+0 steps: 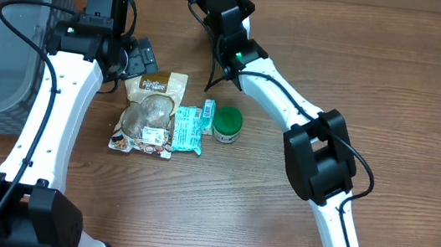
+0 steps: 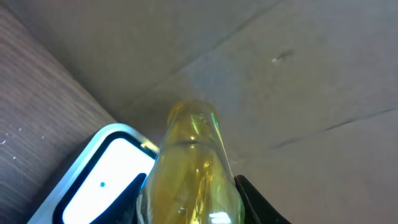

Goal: Scan the item barcode
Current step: 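Carry the Vim bottle to the white scanner with the right gripper, then move the bottle right and lower it upright onto the table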

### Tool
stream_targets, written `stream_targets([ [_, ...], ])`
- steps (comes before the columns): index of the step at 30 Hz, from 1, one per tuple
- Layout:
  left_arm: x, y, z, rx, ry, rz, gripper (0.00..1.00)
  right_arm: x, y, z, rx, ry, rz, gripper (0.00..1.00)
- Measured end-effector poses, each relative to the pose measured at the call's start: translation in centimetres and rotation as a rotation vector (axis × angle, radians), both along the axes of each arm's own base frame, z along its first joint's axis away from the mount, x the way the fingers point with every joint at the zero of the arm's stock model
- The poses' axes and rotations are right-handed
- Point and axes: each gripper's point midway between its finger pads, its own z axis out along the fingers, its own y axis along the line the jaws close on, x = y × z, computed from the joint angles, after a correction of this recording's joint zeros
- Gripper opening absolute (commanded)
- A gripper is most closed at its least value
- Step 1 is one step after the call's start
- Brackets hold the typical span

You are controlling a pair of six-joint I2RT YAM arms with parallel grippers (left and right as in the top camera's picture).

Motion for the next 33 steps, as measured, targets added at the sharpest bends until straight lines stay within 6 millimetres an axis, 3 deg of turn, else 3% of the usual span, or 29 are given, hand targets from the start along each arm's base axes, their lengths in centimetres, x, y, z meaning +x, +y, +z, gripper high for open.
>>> stream_targets([
  [5, 0.0, 0.0, 0.0, 0.0, 0.0, 0.0, 1.0, 0.0, -0.1, -0.3, 0.031, 0.008, -0.016, 0.15],
  [13, 0.0, 0.0, 0.0, 0.0, 0.0, 0.0, 1.0, -1.0, -1.4, -1.2, 0.066, 0.088, -0.086, 0.09],
  [16, 0.0, 0.0, 0.0, 0.0, 0.0, 0.0, 1.0, -2.4, -2.3, 0.3, 0.096, 0.139, -0.114, 0.1],
  [17, 0.0, 0.0, 0.0, 0.0, 0.0, 0.0, 1.0, -3.4, -3.1, 2.8, 0.146, 0.142, -0.137, 0.1],
  [18, 0.0, 0.0, 0.0, 0.0, 0.0, 0.0, 1.0, -3.8, -3.6, 3.9, 0.176, 0.144, -0.15, 0.1],
  [23, 0.0, 0.0, 0.0, -0.001, -0.001, 0.0, 1.0, -9.0, -9.5, 11.0, 0.366, 0.23, -0.276, 0.08],
  [26, 0.0, 0.0, 0.0, 0.0, -0.001, 0.0, 1.0, -12.3, -15.1, 13.9, 0.508, 0.284, -0.395, 0.08],
  [29, 0.0, 0.0, 0.0, 0.0, 0.0, 0.0, 1.0, -14.9, -20.1, 13.5, 0.611, 0.378, -0.536, 0.08],
  [33, 0.0, 0.0, 0.0, 0.0, 0.0, 0.0, 1.0, -17.0, -24.8, 9.8, 0.706, 0.546, -0.715, 0.08],
])
